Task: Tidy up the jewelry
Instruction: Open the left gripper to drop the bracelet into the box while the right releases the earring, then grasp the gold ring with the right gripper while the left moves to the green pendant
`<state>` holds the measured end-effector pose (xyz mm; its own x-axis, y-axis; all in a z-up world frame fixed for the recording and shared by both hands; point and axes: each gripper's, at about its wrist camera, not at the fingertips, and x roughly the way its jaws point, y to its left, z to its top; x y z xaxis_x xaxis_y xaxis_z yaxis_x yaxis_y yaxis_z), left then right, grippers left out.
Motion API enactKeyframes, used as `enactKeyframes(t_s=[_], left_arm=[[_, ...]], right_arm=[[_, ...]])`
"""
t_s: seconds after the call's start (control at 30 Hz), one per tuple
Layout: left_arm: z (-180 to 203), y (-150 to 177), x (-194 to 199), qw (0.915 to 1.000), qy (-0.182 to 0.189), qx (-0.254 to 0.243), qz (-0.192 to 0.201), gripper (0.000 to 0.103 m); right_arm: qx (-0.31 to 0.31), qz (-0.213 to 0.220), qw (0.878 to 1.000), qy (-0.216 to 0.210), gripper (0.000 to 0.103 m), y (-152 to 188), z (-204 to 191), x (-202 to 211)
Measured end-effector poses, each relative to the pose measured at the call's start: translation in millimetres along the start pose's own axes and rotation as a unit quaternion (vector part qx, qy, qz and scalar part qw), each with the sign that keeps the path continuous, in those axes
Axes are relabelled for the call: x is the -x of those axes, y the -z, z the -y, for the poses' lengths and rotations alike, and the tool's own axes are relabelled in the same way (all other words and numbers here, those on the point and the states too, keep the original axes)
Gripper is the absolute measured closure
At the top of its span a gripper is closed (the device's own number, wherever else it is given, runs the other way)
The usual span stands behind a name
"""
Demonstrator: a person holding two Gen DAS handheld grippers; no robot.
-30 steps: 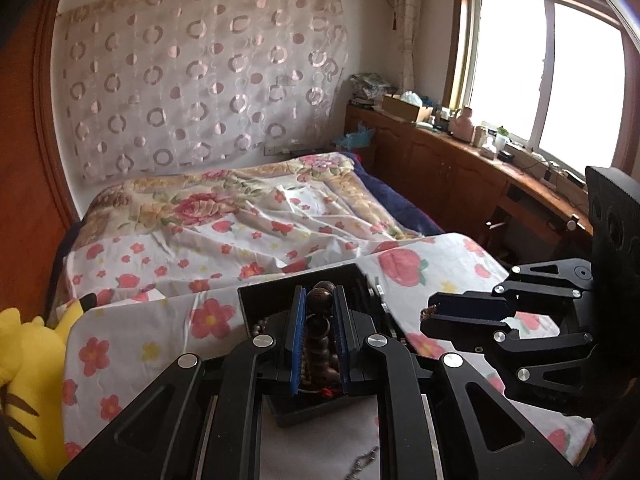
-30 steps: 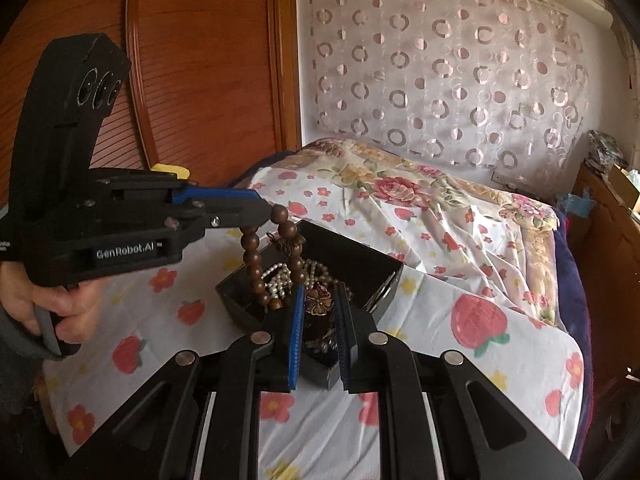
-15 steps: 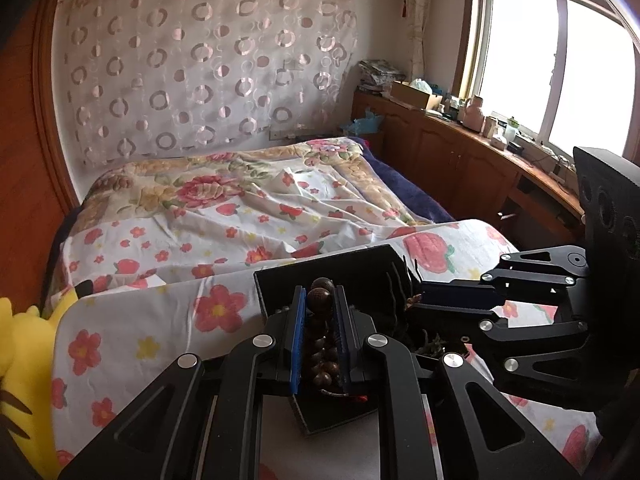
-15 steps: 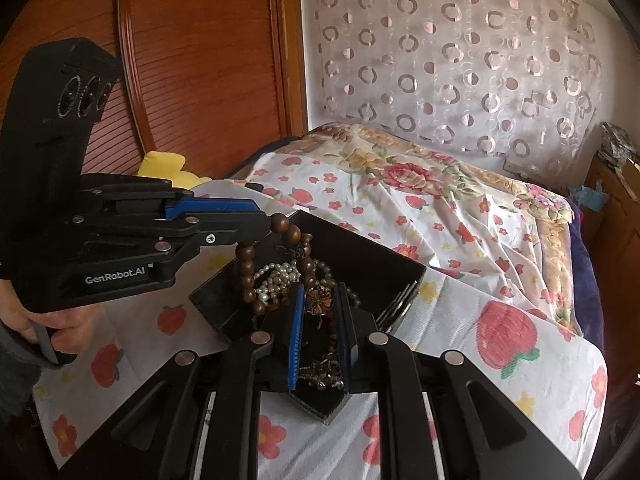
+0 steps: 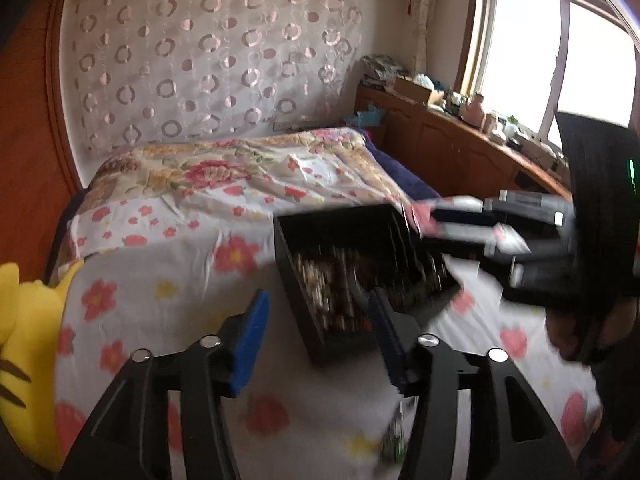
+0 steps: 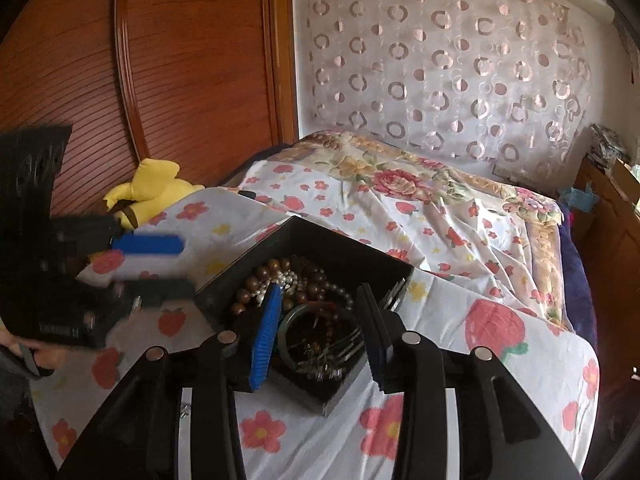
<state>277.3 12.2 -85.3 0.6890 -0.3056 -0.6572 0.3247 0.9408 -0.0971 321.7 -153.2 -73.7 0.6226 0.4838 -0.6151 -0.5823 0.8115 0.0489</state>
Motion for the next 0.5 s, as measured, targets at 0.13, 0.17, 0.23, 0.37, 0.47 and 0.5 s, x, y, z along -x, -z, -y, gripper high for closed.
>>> enactKeyframes(t_s=[0.13, 0.17, 0.23, 0.37, 0.47, 0.5], left_arm=[[3.4, 41.5, 4.4, 0.9994, 0.004, -0.005, -0.035, 0.052], [3.2, 48.5, 5.8, 0.9992, 0.002, -0.006, -0.041, 0.052], [0.6, 63.5, 9.2, 0.9987, -0.002, 0.000, -0.051, 0.052], [-5.7, 85.9, 19.7, 0.9979, -0.006, 0.017, -0.062, 0.052], [-8.7, 92.4, 28.8, 0.9978, -0.009, 0.025, -0.061, 0.044], [-9.0, 93.5, 33.0, 0.9979, -0.010, 0.026, -0.057, 0.037]], right_arm=[[0.002, -0.009, 1.000, -0.010, 0.061, 20.2, -7.2, 17.7], [0.005, -0.018, 1.000, -0.013, 0.061, 27.7, -10.9, 20.0], [0.006, -0.035, 0.999, -0.025, 0.061, 40.6, -19.0, 20.5], [0.021, -0.069, 0.996, -0.047, 0.072, 61.8, -42.9, 15.8], [0.026, -0.083, 0.994, -0.063, 0.075, 70.7, -59.6, 10.5], [0.029, -0.086, 0.994, -0.067, 0.076, 72.7, -64.8, 8.5]])
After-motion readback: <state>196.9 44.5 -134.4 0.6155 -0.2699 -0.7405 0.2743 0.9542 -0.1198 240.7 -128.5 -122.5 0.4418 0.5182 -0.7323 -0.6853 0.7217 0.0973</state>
